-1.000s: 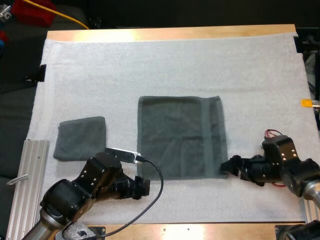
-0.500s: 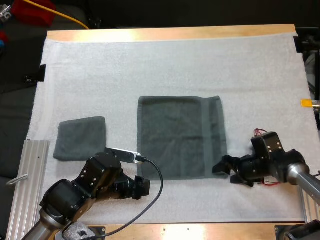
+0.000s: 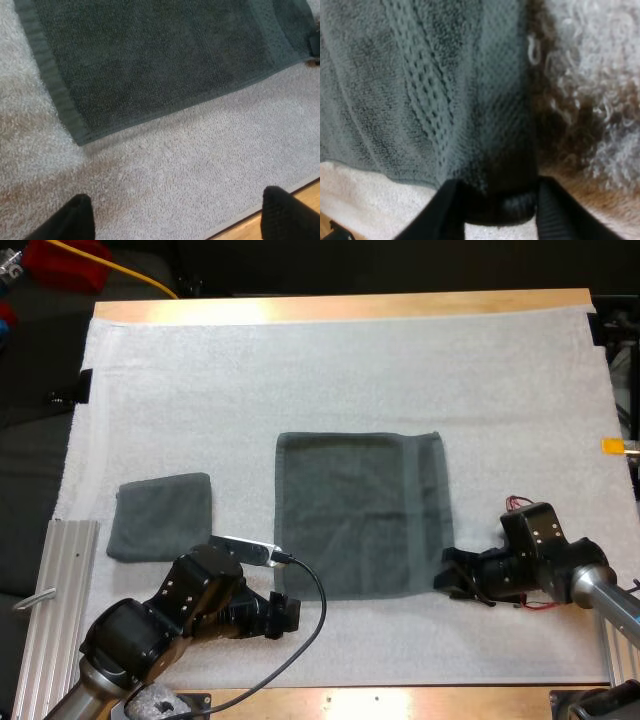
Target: Pick towel from pile, fold and stack
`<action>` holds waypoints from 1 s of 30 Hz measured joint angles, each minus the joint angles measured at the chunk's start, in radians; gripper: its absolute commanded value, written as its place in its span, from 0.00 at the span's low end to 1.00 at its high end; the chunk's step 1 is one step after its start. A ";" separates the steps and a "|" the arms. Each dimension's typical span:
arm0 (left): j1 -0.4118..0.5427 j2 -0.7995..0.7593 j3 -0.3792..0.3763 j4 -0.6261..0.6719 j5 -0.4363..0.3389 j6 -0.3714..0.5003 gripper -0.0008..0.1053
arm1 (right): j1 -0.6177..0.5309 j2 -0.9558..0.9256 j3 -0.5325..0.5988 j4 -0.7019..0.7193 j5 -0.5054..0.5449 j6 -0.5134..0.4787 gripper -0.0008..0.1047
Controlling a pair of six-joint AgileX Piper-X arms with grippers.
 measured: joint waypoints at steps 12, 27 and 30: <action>0.000 0.000 0.000 0.000 -0.013 0.000 0.63 | 0.000 -0.001 0.000 -0.002 0.007 0.003 0.01; 0.185 0.110 0.159 -0.163 0.087 -0.003 0.63 | 0.000 -0.048 0.000 -0.004 0.001 0.003 0.01; 0.250 0.159 0.192 -0.239 0.205 -0.002 0.63 | 0.000 -0.049 0.000 -0.004 0.000 0.003 0.01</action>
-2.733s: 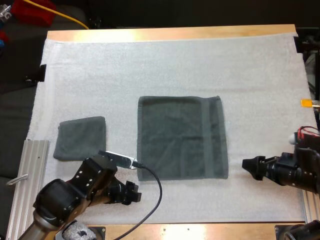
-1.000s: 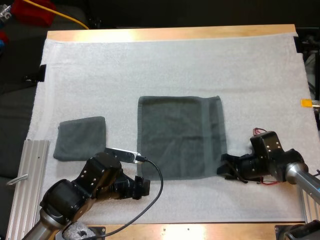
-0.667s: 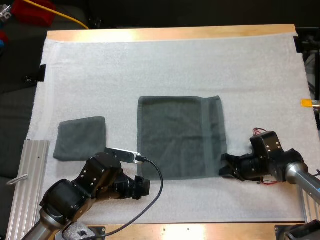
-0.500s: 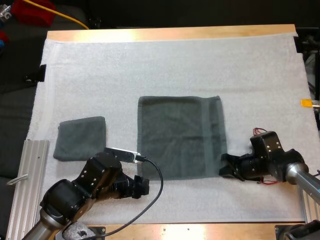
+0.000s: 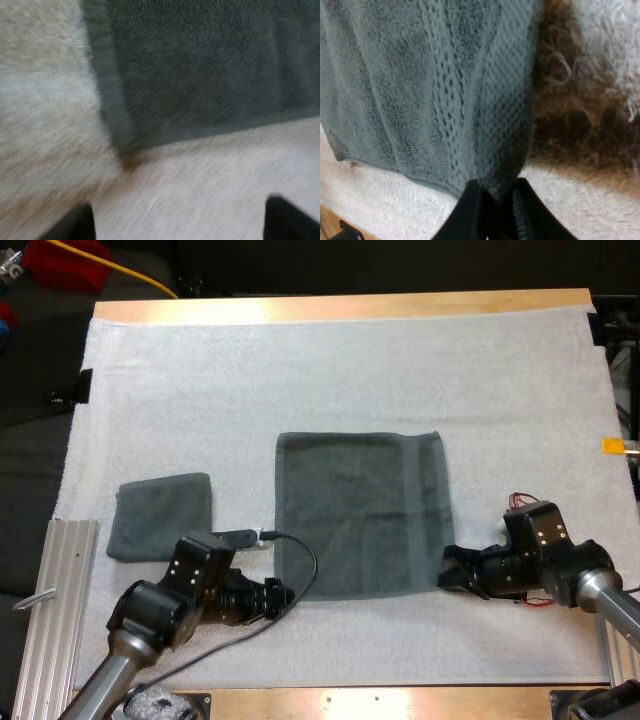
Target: Pick towel from pile, fold and stack
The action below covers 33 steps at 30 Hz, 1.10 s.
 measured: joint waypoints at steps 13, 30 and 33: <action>0.053 0.314 0.023 -0.180 0.102 0.001 0.63 | 0.000 -0.002 0.000 0.000 -0.003 0.000 0.01; 0.057 0.461 0.017 -0.321 0.248 -0.002 0.57 | 0.000 -0.002 0.000 0.000 -0.003 0.000 0.01; 0.057 0.469 0.017 -0.323 0.246 -0.002 0.36 | 0.000 -0.002 0.000 0.000 -0.003 0.000 0.01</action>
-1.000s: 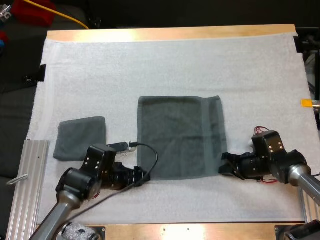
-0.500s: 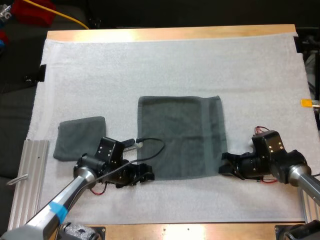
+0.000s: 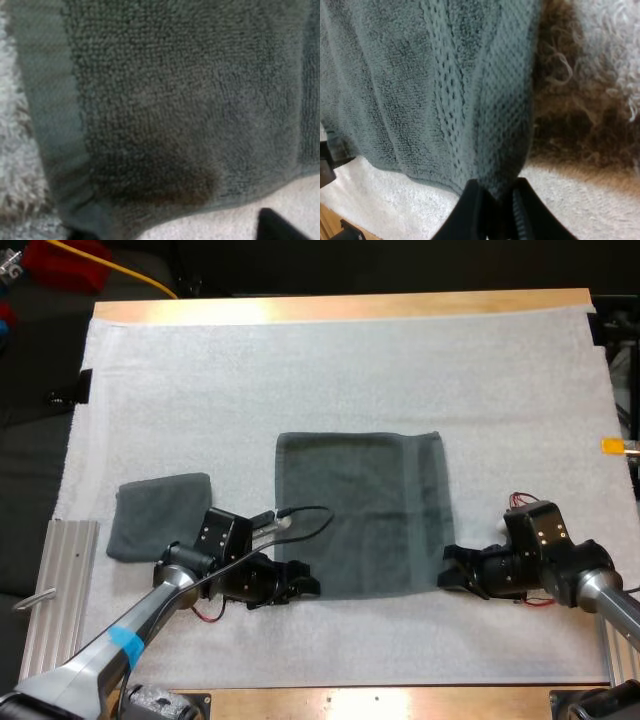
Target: Pick towel from pile, fold and stack
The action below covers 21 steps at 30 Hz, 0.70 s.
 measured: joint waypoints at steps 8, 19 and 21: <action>0.000 0.000 0.005 0.044 0.000 0.019 0.01 | 0.000 -0.027 0.000 0.011 -0.004 -0.008 0.01; -0.114 -0.198 0.005 0.210 -0.029 0.112 0.01 | 0.054 -0.246 0.000 0.183 -0.004 -0.053 0.01; -0.144 -0.232 0.005 0.236 -0.030 0.111 0.01 | 0.093 -0.272 0.000 0.218 -0.003 -0.057 0.01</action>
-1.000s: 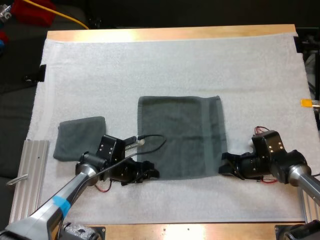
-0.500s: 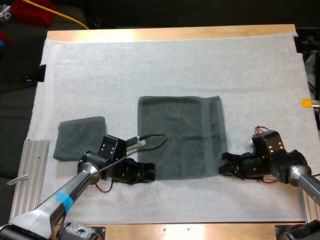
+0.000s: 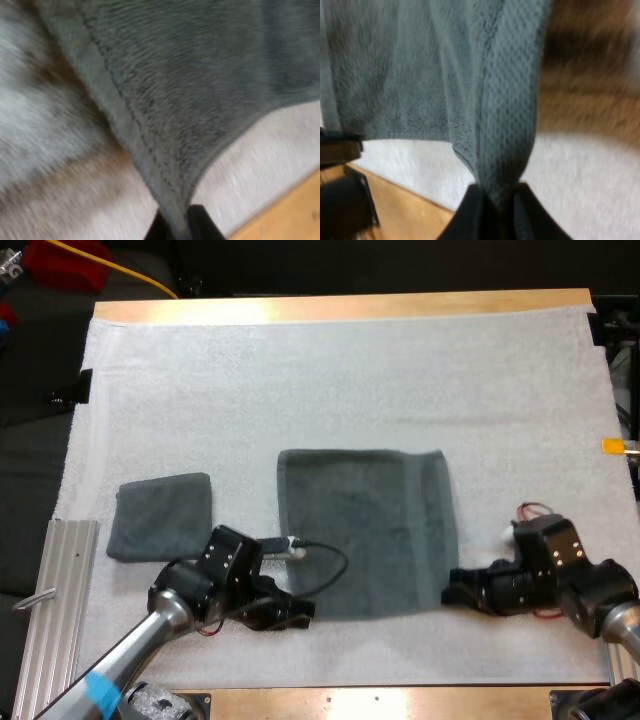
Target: Pick towel from pile, fold and stack
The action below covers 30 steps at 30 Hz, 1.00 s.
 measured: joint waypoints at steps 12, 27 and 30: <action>-0.042 -0.073 0.000 0.085 -0.048 0.009 0.01 | 0.098 -0.067 0.000 0.079 0.043 0.065 0.01; 0.312 0.105 0.000 -0.301 0.238 -0.145 0.01 | 0.083 0.144 0.000 -0.391 0.038 0.466 0.01; 0.348 0.126 0.000 -0.389 0.263 -0.193 0.01 | 0.040 0.201 0.000 -0.514 0.032 0.540 0.01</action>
